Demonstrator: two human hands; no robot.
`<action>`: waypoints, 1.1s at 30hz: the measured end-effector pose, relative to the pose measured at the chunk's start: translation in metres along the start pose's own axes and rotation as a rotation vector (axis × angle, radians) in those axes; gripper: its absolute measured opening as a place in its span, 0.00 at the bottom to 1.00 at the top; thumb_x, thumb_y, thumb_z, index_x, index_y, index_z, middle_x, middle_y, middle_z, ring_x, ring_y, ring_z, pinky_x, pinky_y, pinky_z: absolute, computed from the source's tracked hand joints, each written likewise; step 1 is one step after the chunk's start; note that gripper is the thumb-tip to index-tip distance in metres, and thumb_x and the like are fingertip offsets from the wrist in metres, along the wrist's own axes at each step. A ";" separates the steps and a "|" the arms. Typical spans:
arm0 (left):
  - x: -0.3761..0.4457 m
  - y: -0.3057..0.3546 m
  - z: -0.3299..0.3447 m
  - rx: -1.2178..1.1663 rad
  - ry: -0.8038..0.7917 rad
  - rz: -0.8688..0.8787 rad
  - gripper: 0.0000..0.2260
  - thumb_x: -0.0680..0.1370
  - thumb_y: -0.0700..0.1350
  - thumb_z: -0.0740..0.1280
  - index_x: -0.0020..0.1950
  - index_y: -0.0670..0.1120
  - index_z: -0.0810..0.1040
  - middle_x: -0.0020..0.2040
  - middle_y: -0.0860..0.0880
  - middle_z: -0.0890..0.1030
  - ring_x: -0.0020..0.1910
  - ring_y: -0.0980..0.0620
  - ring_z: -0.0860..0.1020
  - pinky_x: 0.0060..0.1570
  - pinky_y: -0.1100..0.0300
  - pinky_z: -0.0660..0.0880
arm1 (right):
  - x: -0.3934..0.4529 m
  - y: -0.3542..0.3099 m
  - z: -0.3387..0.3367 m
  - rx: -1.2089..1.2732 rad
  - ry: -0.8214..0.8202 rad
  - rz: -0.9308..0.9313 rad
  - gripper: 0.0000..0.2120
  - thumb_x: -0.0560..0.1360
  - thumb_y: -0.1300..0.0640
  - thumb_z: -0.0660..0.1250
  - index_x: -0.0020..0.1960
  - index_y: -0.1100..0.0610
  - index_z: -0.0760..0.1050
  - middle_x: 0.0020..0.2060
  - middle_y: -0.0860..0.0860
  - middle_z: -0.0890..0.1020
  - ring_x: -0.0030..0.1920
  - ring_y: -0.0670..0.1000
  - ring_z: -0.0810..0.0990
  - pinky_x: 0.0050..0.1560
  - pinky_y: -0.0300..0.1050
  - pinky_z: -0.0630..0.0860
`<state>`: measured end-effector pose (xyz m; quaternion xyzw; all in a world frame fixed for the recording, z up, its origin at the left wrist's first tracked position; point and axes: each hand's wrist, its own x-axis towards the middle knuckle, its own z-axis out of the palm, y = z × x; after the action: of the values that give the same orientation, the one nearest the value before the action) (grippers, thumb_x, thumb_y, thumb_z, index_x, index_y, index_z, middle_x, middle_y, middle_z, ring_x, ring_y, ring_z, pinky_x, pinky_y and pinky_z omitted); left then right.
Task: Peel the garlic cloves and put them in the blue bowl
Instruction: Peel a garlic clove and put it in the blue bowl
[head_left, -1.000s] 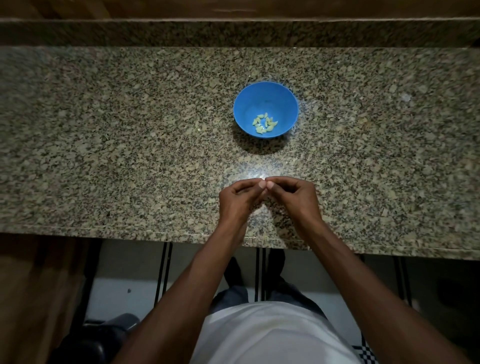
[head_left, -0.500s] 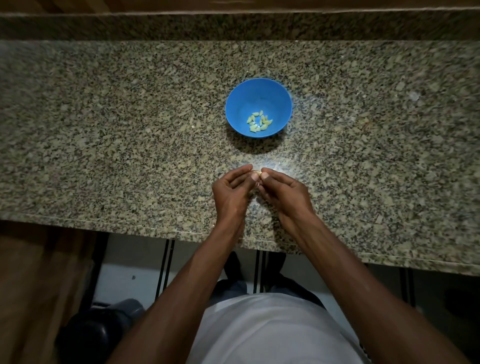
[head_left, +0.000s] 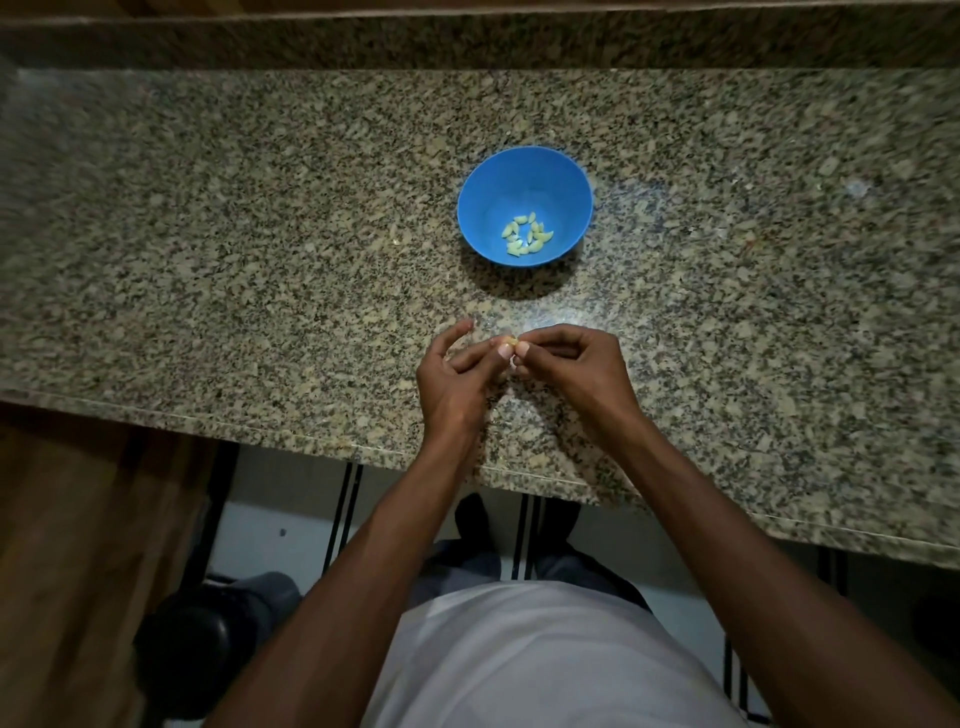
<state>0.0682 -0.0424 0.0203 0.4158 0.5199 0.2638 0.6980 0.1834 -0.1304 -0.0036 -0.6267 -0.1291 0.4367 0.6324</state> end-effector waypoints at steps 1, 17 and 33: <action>-0.001 0.002 0.002 -0.049 0.013 -0.023 0.26 0.74 0.30 0.76 0.70 0.42 0.75 0.48 0.45 0.89 0.51 0.49 0.87 0.46 0.58 0.83 | 0.001 0.001 0.002 0.069 0.011 0.048 0.10 0.75 0.63 0.78 0.54 0.67 0.85 0.47 0.60 0.88 0.50 0.60 0.89 0.56 0.54 0.85; -0.007 0.009 -0.002 0.125 0.065 -0.068 0.30 0.71 0.32 0.79 0.66 0.45 0.67 0.46 0.49 0.85 0.43 0.54 0.86 0.47 0.62 0.82 | 0.007 0.002 -0.003 -0.537 -0.160 -0.202 0.12 0.78 0.55 0.76 0.61 0.50 0.86 0.48 0.46 0.88 0.48 0.43 0.87 0.52 0.47 0.85; -0.007 -0.001 -0.015 0.244 0.038 -0.010 0.26 0.79 0.38 0.74 0.69 0.46 0.62 0.55 0.47 0.84 0.41 0.61 0.84 0.33 0.70 0.78 | -0.003 0.002 0.006 -0.554 -0.190 -0.242 0.13 0.81 0.60 0.72 0.63 0.51 0.85 0.52 0.48 0.87 0.46 0.45 0.87 0.50 0.51 0.86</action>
<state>0.0515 -0.0444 0.0213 0.4899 0.5635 0.2028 0.6335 0.1769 -0.1290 -0.0037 -0.7116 -0.3753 0.3631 0.4700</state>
